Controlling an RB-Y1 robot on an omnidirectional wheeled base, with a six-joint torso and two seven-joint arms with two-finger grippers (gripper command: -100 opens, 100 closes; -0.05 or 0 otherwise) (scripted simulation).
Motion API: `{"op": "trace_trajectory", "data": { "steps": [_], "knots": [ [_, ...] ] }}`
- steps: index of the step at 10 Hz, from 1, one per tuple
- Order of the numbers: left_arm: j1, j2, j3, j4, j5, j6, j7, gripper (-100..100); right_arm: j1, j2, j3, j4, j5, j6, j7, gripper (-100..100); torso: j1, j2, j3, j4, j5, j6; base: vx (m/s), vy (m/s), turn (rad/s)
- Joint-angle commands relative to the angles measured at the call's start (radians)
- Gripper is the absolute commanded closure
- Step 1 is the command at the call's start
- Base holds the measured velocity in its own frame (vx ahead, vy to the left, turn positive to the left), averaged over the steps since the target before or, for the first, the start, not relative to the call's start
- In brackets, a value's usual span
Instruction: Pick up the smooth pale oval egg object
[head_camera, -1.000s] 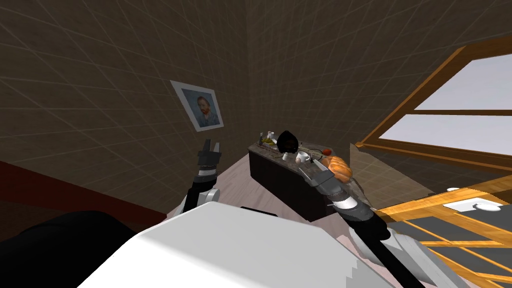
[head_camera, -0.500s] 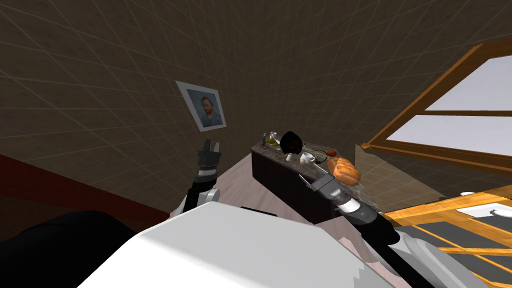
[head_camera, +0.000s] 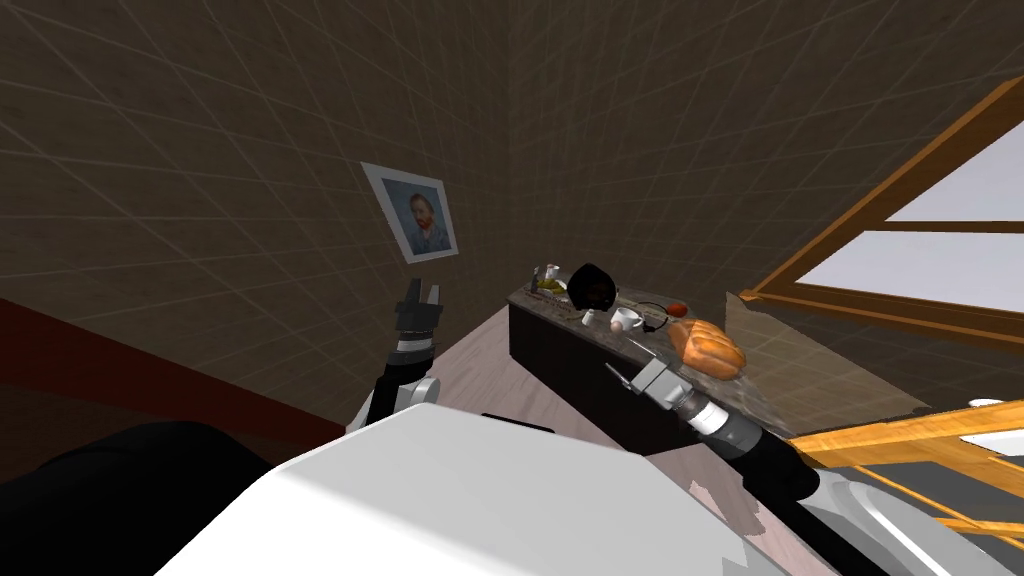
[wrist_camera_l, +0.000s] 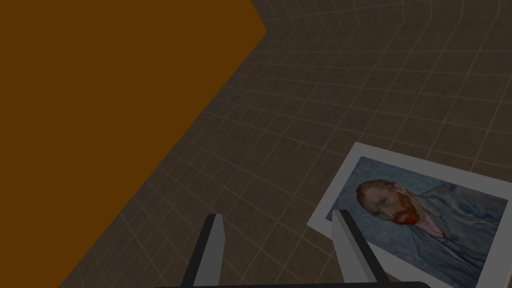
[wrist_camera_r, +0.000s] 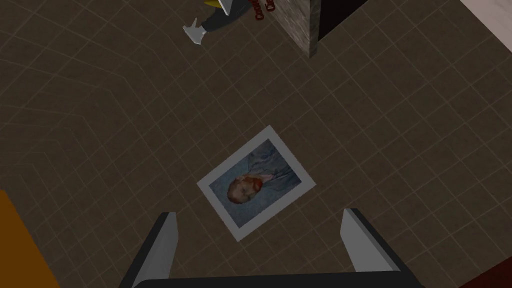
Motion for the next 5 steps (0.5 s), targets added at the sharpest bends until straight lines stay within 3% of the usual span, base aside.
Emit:
{"op": "trace_trajectory", "data": {
  "steps": [1, 4, 5],
  "knots": [
    [0.0, 0.0, 0.0, 0.0, 0.0, 0.0, 0.0, 0, 0.003, -0.023, -0.009, 0.019, 0.024, -0.003, 0.041, -100, 0.0, 0.0, 0.0, 0.0, 0.0, 0.0, 0.041, 0.07, 0.024],
    [0.0, 0.0, 0.0, 0.0, 0.0, 0.0, 0.0, 0, 0.024, -0.102, -0.028, 0.094, 0.107, -0.006, 0.128, -100, -0.002, -0.001, -0.001, 0.0, 0.0, 0.0, 0.056, 0.066, 0.046],
    [0.0, 0.0, 0.0, 0.0, 0.0, 0.0, 0.0, 0, 0.024, -0.102, -0.028, 0.094, 0.111, -0.006, 0.147, -100, -0.001, -0.002, -0.001, 0.0, 0.0, 0.0, 0.051, 0.064, 0.025]
  ]
}}
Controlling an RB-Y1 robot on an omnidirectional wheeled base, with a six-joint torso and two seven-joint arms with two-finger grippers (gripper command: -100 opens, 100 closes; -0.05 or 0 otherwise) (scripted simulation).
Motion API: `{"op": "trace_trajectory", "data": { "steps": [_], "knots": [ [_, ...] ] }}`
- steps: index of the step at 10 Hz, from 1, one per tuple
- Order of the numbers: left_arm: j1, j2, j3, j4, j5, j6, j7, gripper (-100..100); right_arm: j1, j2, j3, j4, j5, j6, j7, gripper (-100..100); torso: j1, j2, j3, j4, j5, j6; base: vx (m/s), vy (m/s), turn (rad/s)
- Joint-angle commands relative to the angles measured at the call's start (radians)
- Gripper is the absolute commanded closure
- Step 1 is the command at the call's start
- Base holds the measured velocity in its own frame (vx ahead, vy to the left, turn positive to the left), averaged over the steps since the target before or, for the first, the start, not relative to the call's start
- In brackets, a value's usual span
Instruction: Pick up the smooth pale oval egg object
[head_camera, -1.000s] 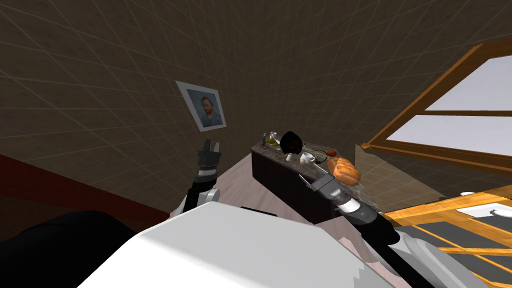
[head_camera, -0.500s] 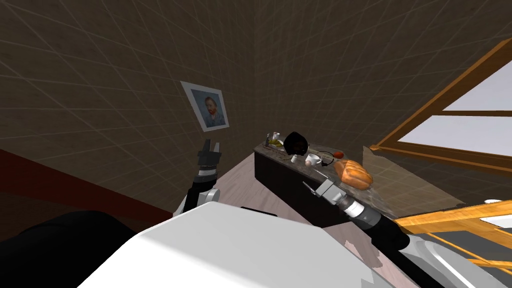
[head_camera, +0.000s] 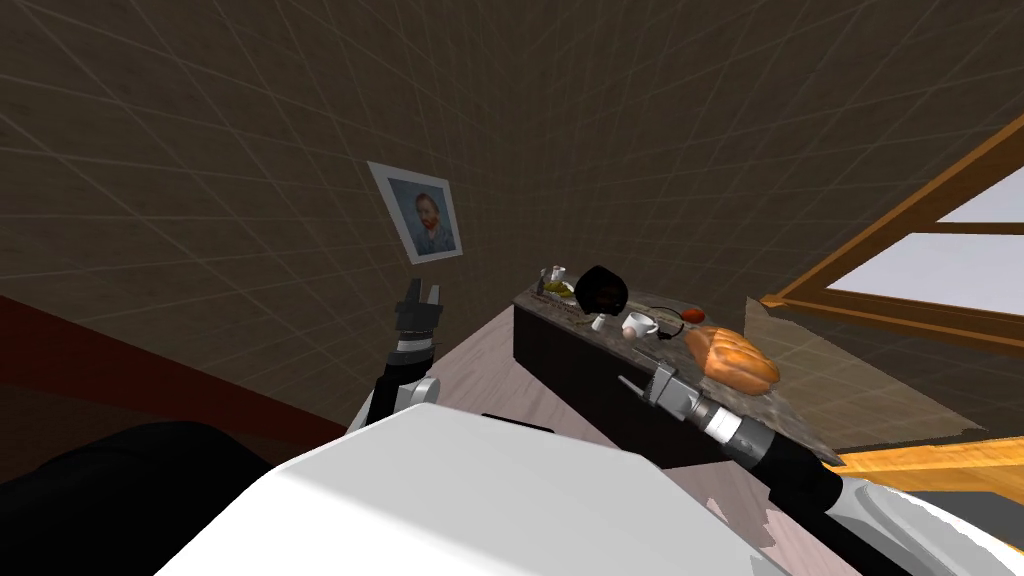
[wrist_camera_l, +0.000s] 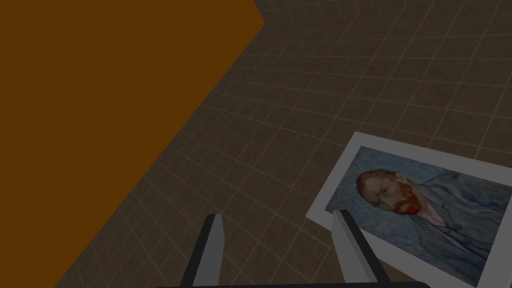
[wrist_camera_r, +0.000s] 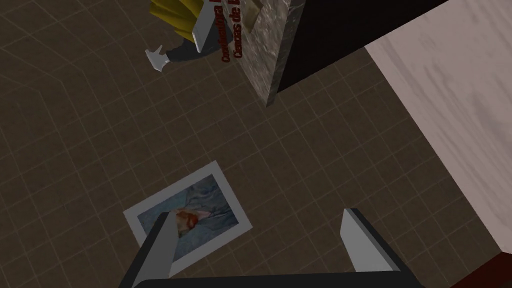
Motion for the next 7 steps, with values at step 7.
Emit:
{"op": "trace_trajectory", "data": {
  "steps": [7],
  "knots": [
    [0.0, 0.0, 0.0, 0.0, 0.0, 0.0, 0.0, 0, 0.049, -0.158, -0.019, 0.171, 0.159, 0.002, 0.206, -100, -0.001, -0.001, 0.0, 0.0, 0.0, 0.0, 0.073, 0.056, 0.047]
  ]
}}
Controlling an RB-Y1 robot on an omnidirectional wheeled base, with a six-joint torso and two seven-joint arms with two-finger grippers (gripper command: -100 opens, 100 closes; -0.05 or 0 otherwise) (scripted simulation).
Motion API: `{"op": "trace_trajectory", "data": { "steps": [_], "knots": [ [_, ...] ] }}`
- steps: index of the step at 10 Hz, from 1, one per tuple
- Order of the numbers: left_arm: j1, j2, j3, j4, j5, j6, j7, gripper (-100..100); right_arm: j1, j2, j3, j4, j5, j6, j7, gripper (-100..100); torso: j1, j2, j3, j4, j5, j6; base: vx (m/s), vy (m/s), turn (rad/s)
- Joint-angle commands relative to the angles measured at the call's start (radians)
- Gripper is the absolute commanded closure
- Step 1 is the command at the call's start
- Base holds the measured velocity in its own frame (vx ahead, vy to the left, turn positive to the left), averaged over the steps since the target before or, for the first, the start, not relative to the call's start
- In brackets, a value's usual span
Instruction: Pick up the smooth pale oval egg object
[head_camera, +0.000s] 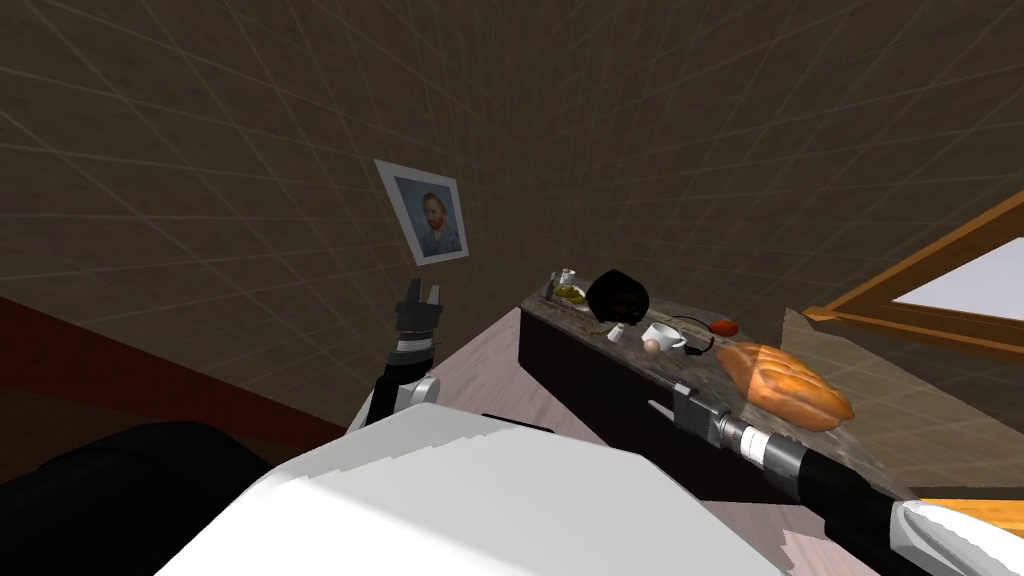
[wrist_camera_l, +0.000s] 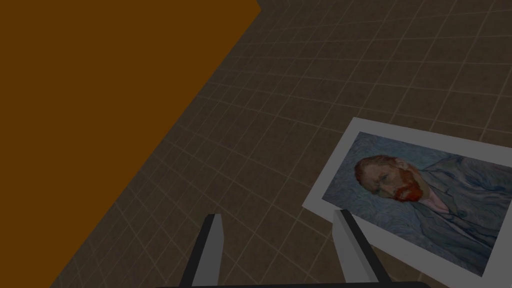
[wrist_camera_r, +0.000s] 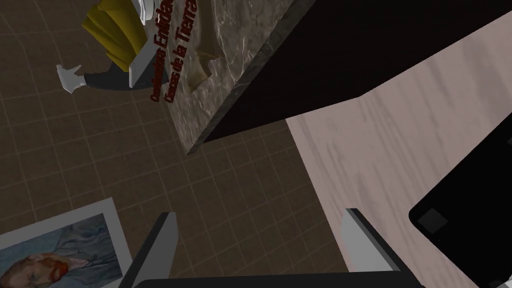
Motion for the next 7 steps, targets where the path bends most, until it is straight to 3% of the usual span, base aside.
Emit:
{"op": "trace_trajectory", "data": {
  "steps": [1, 7],
  "knots": [
    [0.0, 0.0, 0.0, 0.0, 0.0, 0.0, 0.0, 0, 0.015, -0.05, -0.002, 0.05, 0.05, 0.006, 0.05, -100, 0.0, 0.0, 0.0, 0.0, 0.0, 0.0, 0.167, 0.049, 0.111],
    [0.0, 0.0, 0.0, 0.0, 0.0, 0.0, 0.0, 0, 0.046, -0.156, 0.005, 0.187, 0.134, 0.019, 0.187, -100, -0.001, 0.0, 0.0, 0.0, 0.0, 0.0, 0.109, 0.034, 0.05]
  ]
}}
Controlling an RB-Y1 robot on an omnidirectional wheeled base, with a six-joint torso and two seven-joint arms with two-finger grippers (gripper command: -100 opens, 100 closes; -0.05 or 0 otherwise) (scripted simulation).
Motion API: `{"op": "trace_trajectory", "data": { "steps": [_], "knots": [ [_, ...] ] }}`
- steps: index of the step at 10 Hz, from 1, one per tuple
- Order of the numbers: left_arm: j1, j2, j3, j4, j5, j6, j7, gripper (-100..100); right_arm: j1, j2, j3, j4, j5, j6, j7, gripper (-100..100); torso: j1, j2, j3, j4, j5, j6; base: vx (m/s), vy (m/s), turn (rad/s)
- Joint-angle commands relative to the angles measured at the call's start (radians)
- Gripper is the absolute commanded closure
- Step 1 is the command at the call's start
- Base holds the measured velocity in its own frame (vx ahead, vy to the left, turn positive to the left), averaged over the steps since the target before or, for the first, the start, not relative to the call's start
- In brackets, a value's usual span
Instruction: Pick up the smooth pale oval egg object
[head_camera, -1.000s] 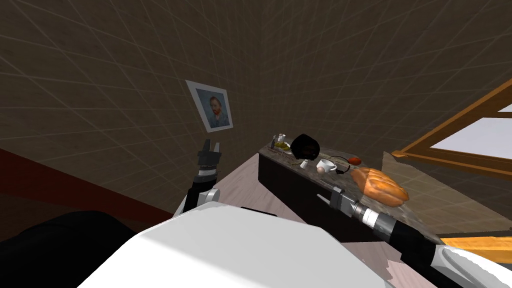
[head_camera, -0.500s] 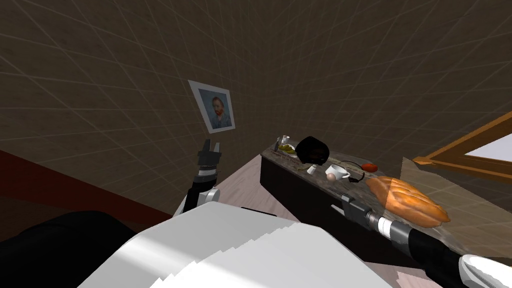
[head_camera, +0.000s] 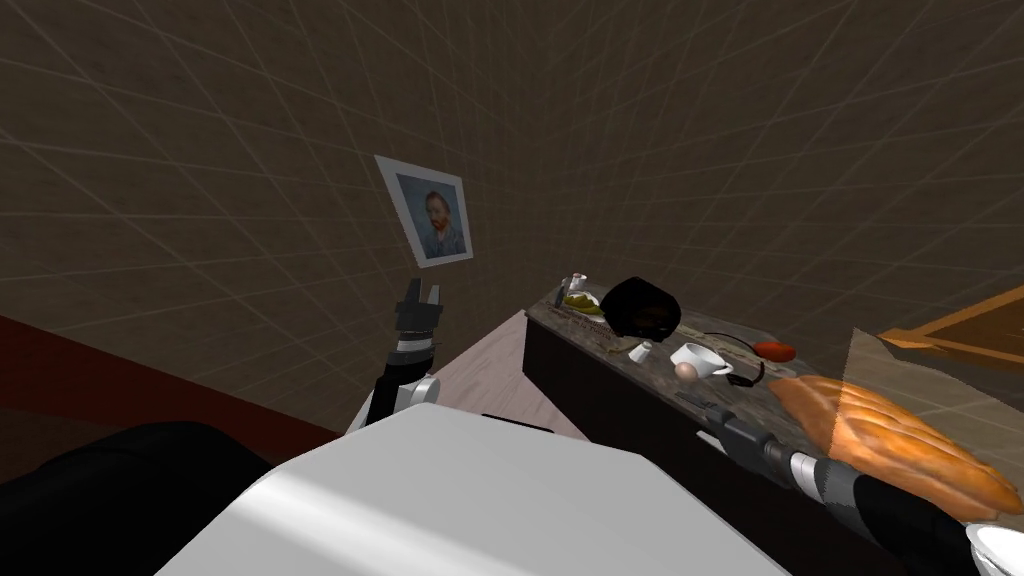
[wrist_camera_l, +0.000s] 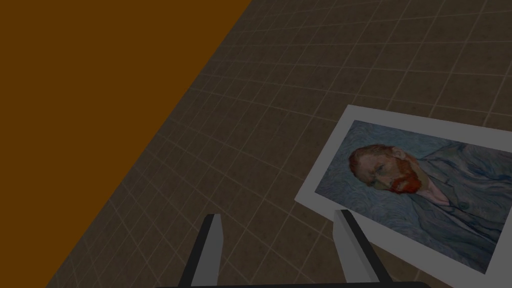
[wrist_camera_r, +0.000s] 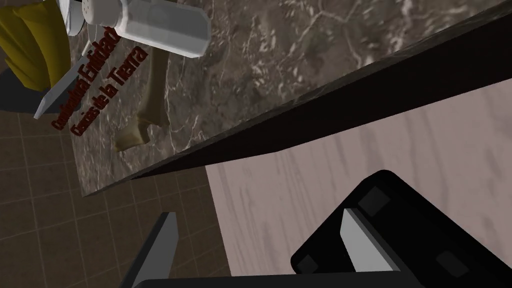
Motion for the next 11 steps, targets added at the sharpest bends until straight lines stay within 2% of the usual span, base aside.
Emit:
{"op": "trace_trajectory", "data": {
  "steps": [1, 2, 4, 5, 8, 10, 11],
  "knots": [
    [0.0, 0.0, 0.0, 0.0, 0.0, 0.0, 0.0, 0, 0.023, -0.045, 0.004, 0.05, 0.04, 0.012, 0.05, -100, 0.0, 0.0, 0.0, 0.0, 0.0, 0.0, 0.195, 0.017, 0.089],
    [0.0, 0.0, 0.0, 0.0, 0.0, 0.0, 0.0, 0, 0.023, -0.045, 0.004, 0.056, 0.04, 0.012, 0.054, -100, 0.0, -0.004, -0.002, -0.001, 0.0, 0.0, 0.141, 0.005, 0.04],
    [0.0, 0.0, 0.0, 0.0, 0.0, 0.0, 0.0, 0, 0.039, -0.092, 0.012, 0.128, 0.078, 0.023, 0.116, -100, -0.001, -0.001, -0.001, 0.0, 0.0, 0.0, 0.14, -0.004, 0.08],
    [0.0, 0.0, 0.0, 0.0, 0.0, 0.0, 0.0, 0, 0.039, -0.092, 0.012, 0.133, 0.078, 0.023, 0.116, -100, -0.001, -0.002, -0.001, 0.0, 0.0, 0.0, 0.115, -0.021, 0.032],
    [0.0, 0.0, 0.0, 0.0, 0.0, 0.0, 0.0, 0, 0.053, -0.14, 0.023, 0.221, 0.115, 0.038, 0.181, -100, -0.005, -0.003, -0.002, -0.001, -0.001, 0.0, 0.158, -0.064, 0.08],
    [0.0, 0.0, 0.0, 0.0, 0.0, 0.0, 0.0, 0, 0.055, -0.158, 0.026, 0.254, 0.126, 0.047, 0.202, -100, -0.006, -0.004, -0.003, -0.001, -0.001, 0.0, 0.19, -0.094, 0.074],
    [0.0, 0.0, 0.0, 0.0, 0.0, 0.0, 0.0, 0, 0.057, -0.151, 0.02, 0.247, 0.119, 0.04, 0.202, -100, -0.007, -0.005, -0.003, -0.001, -0.002, 0.0, 0.083, -0.059, 0.021]
  ]
}}
